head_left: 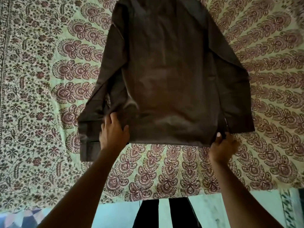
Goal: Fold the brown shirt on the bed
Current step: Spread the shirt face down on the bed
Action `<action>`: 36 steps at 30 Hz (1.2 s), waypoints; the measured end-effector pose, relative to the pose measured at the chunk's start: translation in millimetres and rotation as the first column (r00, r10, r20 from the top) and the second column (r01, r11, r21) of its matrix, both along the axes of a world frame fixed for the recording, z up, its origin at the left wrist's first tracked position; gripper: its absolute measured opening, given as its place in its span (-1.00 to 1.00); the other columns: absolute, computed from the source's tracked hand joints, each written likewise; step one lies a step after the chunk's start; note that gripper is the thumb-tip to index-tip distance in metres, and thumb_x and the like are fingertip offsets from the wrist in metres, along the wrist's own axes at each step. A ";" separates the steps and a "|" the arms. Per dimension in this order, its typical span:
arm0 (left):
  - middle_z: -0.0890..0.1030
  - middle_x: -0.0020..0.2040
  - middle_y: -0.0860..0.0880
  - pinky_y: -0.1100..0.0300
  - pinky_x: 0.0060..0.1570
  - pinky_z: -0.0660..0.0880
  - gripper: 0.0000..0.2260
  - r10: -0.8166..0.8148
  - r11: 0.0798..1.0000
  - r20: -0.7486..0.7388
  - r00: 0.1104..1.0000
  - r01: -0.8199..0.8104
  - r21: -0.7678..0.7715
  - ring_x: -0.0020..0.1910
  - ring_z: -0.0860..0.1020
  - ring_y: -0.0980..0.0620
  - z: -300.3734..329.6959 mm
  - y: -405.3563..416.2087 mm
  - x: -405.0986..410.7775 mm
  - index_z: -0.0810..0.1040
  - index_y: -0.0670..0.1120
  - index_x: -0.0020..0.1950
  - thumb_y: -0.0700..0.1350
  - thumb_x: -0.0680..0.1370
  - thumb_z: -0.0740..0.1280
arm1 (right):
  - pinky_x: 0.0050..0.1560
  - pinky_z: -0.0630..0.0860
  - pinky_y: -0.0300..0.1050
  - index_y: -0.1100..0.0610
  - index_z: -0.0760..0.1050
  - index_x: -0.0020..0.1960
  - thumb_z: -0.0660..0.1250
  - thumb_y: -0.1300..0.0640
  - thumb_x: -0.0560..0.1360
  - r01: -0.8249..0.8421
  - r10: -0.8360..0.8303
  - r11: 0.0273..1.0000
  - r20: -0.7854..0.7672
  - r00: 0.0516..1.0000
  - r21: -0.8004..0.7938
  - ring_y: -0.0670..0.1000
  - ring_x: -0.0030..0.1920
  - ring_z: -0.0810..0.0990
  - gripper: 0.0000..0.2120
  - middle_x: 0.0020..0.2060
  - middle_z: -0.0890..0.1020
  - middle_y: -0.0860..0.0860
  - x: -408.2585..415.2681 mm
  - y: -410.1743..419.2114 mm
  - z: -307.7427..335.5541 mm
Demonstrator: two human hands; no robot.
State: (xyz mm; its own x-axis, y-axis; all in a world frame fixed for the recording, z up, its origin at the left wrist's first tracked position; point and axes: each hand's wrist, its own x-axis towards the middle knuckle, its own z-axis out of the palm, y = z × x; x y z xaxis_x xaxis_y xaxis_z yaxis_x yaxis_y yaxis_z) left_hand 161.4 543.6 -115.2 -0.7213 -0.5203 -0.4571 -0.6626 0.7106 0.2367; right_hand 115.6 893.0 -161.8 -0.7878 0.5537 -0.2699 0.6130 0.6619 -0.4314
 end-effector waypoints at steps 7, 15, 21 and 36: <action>0.15 0.48 -0.31 -0.27 0.40 0.35 -0.09 0.620 0.777 0.063 0.782 -0.623 0.091 0.45 0.21 -0.39 -28.9 17.4 23.5 0.13 -0.29 0.48 0.07 0.40 0.59 | 0.13 0.56 0.01 0.35 0.39 0.33 0.54 0.24 0.46 0.162 -0.151 0.970 0.076 0.986 -0.180 0.23 0.18 0.59 -0.46 0.22 0.55 0.27 -5.5 2.9 10.5; 0.54 0.35 -0.26 -0.06 0.03 0.59 -0.73 0.980 0.130 0.006 0.199 -0.660 0.740 0.27 0.56 -0.23 -19.4 6.8 37.4 0.48 -0.14 0.28 -0.13 0.61 0.39 | -0.12 0.62 -0.07 0.21 0.58 0.09 0.38 0.23 0.59 0.538 -0.519 0.558 0.241 0.820 -0.631 0.06 -0.10 0.60 -0.90 -0.04 0.59 0.15 -18.4 24.7 34.2; 0.65 0.19 -0.02 0.01 -0.14 0.67 -0.57 0.945 0.020 0.159 0.285 -0.536 0.844 0.13 0.65 -0.09 -16.7 5.2 39.7 0.51 -0.09 0.34 0.16 0.61 0.36 | -0.15 0.63 0.05 0.23 0.47 0.33 0.45 0.02 0.55 0.535 -0.583 0.314 0.285 0.761 -0.784 0.15 0.08 0.65 -0.55 0.10 0.64 0.16 -13.3 24.2 47.6; 0.66 0.28 -0.15 0.06 -0.18 0.69 -0.59 0.775 -0.201 0.462 0.432 -0.524 0.828 0.15 0.67 -0.10 -17.3 75.5 76.2 0.49 -0.09 0.44 -0.21 0.58 0.39 | -0.08 0.64 -0.05 0.19 0.50 0.38 0.50 0.27 0.40 0.400 -0.289 0.154 0.346 0.893 -0.904 0.18 0.08 0.71 -0.44 0.20 0.68 0.19 13.7 20.1 46.0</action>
State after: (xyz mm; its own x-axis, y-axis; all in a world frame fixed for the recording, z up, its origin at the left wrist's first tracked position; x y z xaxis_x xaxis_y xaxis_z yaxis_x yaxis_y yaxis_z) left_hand 237.6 619.1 -132.5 -0.3746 -0.1803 -0.9095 -0.4845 -0.7983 0.3578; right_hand 129.3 913.1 -115.8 -0.5377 0.0574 -0.8412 0.7224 -0.4831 -0.4947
